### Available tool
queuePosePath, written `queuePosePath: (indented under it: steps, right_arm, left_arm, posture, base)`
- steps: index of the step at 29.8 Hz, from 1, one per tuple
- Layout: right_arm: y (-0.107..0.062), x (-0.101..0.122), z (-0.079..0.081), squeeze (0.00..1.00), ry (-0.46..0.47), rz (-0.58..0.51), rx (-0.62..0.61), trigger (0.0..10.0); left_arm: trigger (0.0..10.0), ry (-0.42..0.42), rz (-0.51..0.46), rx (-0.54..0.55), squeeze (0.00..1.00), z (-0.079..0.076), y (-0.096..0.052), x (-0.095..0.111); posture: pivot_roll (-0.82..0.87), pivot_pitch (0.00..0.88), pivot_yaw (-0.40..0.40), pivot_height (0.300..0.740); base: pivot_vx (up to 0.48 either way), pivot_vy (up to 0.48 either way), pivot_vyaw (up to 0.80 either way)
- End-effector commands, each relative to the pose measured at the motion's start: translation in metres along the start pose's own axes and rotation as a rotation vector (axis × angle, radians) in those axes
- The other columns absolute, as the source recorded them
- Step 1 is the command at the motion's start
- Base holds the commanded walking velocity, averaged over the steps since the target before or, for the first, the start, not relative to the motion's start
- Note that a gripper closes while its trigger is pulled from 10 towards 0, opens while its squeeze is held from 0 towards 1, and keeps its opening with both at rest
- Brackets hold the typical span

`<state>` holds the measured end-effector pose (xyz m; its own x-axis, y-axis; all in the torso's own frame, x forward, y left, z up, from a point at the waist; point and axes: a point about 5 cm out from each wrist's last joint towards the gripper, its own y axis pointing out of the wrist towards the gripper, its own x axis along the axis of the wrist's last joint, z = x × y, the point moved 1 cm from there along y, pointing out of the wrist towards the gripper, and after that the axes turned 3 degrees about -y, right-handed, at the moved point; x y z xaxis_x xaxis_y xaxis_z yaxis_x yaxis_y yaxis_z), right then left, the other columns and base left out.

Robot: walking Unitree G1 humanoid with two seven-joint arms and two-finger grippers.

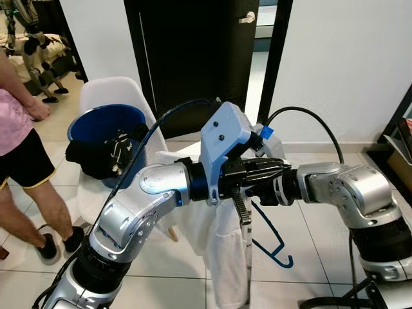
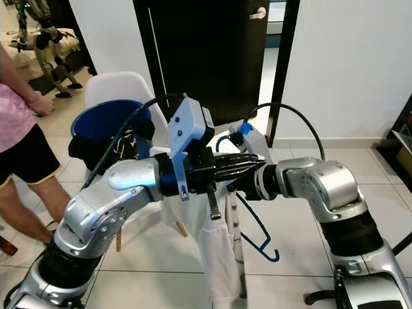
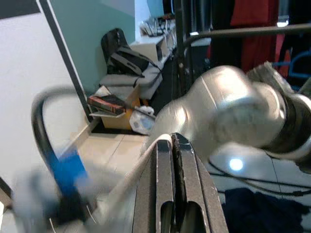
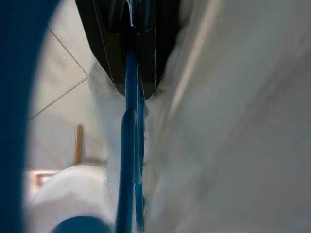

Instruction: Hang hanger

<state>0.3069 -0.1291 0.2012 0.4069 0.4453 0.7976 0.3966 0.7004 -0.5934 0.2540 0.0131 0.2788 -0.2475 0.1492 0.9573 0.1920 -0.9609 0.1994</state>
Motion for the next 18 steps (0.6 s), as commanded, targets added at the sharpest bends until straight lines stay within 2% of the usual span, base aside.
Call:
queuePosePath:
  steps: [1,3,5,6,7,9,11,12,13,14,15,18]
  right_arm:
    - [0.005,-0.006,0.012,0.00,-0.084,0.039,0.074,10.0]
    - [0.004,-0.009,0.012,0.00,-0.108,0.056,0.082,10.0]
    - [0.003,-0.005,-0.001,0.00,-0.086,0.027,0.003,10.0]
    - [0.003,-0.005,-0.001,0.00,-0.086,0.027,0.003,10.0]
    - [0.000,0.017,-0.021,0.00,-0.055,-0.129,-0.127,10.0]
    - [0.000,0.017,-0.021,0.00,-0.055,-0.129,-0.127,10.0]
    - [-0.009,0.047,-0.033,0.00,0.032,-0.366,-0.187,10.0]
    - [-0.012,0.055,-0.034,0.00,0.056,-0.436,-0.193,10.0]
    - [-0.012,0.055,-0.034,0.00,0.056,-0.436,-0.193,10.0]
    - [-0.020,0.071,-0.036,0.00,0.108,-0.593,-0.199,10.0]
    - [-0.020,0.071,-0.036,0.00,0.108,-0.593,-0.199,10.0]
    - [-0.031,0.086,-0.037,0.00,0.203,-0.800,-0.178,10.0]
  left_arm:
    - [10.0,0.034,-0.035,-0.016,0.00,-0.001,0.004,0.009]
    - [10.0,0.037,-0.036,-0.008,0.00,0.002,0.003,0.010]
    - [10.0,0.040,-0.024,-0.002,0.00,0.004,0.000,0.009]
    - [10.0,0.040,-0.024,-0.002,0.00,0.004,0.000,0.009]
    - [10.0,0.042,0.015,-0.046,0.00,-0.005,-0.003,0.000]
    - [10.0,0.042,0.015,-0.046,0.00,-0.005,-0.003,0.000]
    - [10.0,0.041,0.059,-0.088,0.00,-0.015,-0.004,-0.011]
    - [10.0,0.040,0.070,-0.097,0.00,-0.018,-0.004,-0.013]
    - [10.0,0.040,0.070,-0.097,0.00,-0.018,-0.004,-0.013]
    - [10.0,0.043,0.094,-0.102,0.00,-0.021,-0.005,-0.018]
    - [10.0,0.043,0.094,-0.102,0.00,-0.021,-0.005,-0.018]
    - [10.0,0.066,0.151,-0.106,0.00,-0.023,-0.007,-0.028]
  posture:
    - [-0.10,0.000,-0.004,0.740]
    - [-0.10,0.000,-0.004,0.740]
    - [-0.10,0.000,-0.002,0.740]
    - [-0.10,0.000,-0.002,0.740]
    - [-0.10,0.000,0.000,0.740]
    - [-0.10,0.000,0.000,0.740]
    - [-0.10,0.000,0.003,0.740]
    - [-0.10,0.000,0.003,0.740]
    - [-0.10,0.000,0.003,0.740]
    - [-0.10,0.000,0.004,0.740]
    - [-0.10,0.000,0.004,0.740]
    - [-0.10,0.000,0.005,0.740]
  base:
    - [0.000,0.000,0.00]
    - [0.000,0.000,0.00]
    - [0.000,0.000,0.00]
    - [0.000,0.000,0.00]
    - [0.000,0.000,0.00]
    - [0.000,0.000,0.00]
    - [0.000,0.000,0.00]
    - [0.000,0.000,0.00]
    - [0.000,0.000,0.00]
    - [0.000,0.000,0.00]
    - [0.000,0.000,0.00]
    - [0.000,0.000,0.00]
